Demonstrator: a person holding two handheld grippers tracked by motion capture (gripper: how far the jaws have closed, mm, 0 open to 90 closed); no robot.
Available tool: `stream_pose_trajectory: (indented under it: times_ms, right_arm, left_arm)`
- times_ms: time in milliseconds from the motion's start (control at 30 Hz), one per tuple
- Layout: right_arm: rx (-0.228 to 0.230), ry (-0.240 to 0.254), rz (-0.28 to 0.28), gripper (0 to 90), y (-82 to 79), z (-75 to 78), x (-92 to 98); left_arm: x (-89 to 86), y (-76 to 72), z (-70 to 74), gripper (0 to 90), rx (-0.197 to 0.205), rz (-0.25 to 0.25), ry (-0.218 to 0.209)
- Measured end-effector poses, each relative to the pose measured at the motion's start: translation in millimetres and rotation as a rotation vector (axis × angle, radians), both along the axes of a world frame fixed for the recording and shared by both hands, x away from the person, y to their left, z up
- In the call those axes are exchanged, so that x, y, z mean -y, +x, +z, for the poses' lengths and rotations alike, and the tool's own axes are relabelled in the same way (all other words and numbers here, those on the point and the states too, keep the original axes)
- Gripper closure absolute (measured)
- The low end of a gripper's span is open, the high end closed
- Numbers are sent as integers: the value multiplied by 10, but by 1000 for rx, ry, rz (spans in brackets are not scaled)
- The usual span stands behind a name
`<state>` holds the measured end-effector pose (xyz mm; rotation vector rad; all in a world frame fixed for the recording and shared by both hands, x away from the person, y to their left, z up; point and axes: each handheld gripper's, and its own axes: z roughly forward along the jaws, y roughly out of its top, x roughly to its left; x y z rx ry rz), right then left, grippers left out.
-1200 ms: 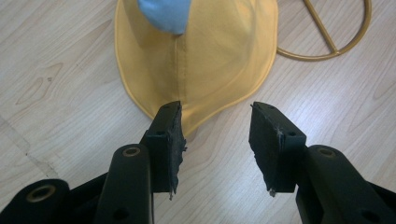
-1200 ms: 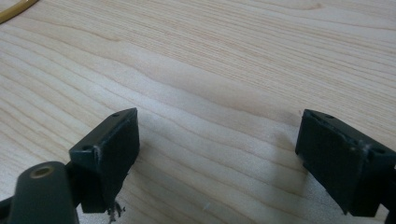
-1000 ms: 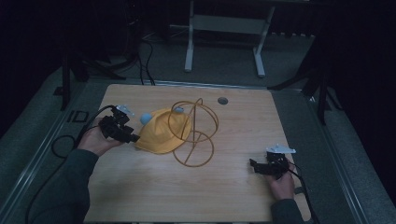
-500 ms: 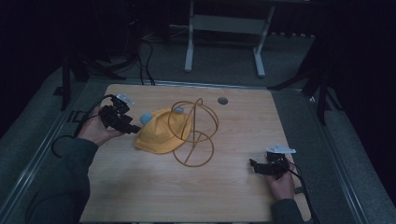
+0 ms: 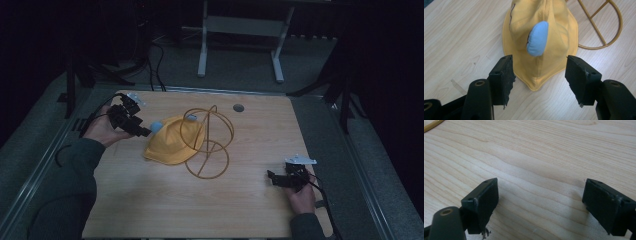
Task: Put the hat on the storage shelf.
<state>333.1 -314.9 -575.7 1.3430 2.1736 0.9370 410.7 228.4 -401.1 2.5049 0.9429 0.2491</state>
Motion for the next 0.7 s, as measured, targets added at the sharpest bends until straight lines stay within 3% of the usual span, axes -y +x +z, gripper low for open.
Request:
stream_pose_trajectory:
  times_ms: [200, 400, 700]
  right_arm:
    - [0, 0, 0, 135, 0, 0, 0]
    - [-1, 1, 0, 135, 0, 0, -1]
    - [0, 0, 1, 135, 0, 0, 0]
  left_arm:
    - [24, 99, 70, 408, -4, -10, 6]
    - [-19, 209, 95, 433, -23, 20, -27]
    - [64, 279, 151, 442, -42, -8, 14]
